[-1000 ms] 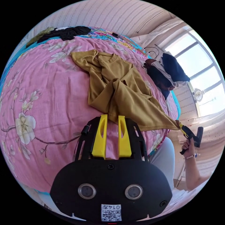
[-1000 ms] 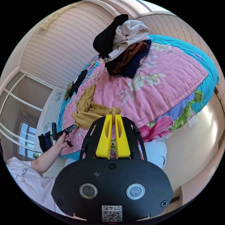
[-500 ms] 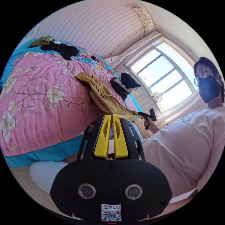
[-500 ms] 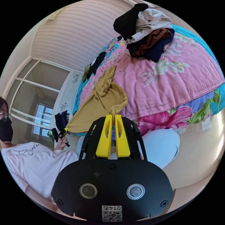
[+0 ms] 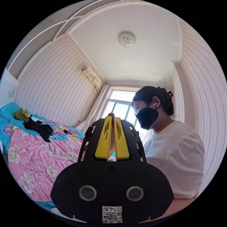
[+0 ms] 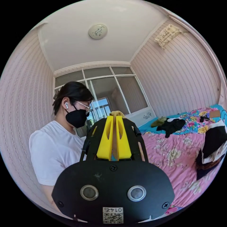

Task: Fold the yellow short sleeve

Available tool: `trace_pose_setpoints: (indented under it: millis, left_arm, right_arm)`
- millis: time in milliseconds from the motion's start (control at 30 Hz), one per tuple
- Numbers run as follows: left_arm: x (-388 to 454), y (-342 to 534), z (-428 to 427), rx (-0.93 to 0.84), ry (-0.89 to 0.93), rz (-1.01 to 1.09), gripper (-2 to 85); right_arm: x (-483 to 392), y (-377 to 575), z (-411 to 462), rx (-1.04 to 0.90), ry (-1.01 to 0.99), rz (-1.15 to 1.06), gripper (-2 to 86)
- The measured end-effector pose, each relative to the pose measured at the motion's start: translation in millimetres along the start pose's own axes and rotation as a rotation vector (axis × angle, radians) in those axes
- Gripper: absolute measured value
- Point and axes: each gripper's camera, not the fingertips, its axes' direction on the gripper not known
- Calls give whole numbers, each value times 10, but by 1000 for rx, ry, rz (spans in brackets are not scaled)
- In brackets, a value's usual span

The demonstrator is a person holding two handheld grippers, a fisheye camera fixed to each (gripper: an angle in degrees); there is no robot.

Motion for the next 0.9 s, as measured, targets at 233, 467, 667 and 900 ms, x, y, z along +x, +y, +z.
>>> trace_pose_setpoints:
  millis: [233, 467, 667, 900]
  left_arm:
    - [-1357, -865, 831, -172, -263, -151, -10]
    - [-2577, -2233, 2019, -98, -364, -225, -10]
    - [-2641, -2181, 2075, -108, -390, -166, -10]
    - [-3388, -208, 1757, -393, -549, -346, -10]
  right_arm:
    - [1256, -699, 1294, -386, 206, 149, 6]
    - [2239, -1936, 1954, -148, 435, 226, 6]
    - [1988, -1967, 1896, 11, 302, 120, 7]
    - [2622, -200, 2162, -235, 288, 399, 7]
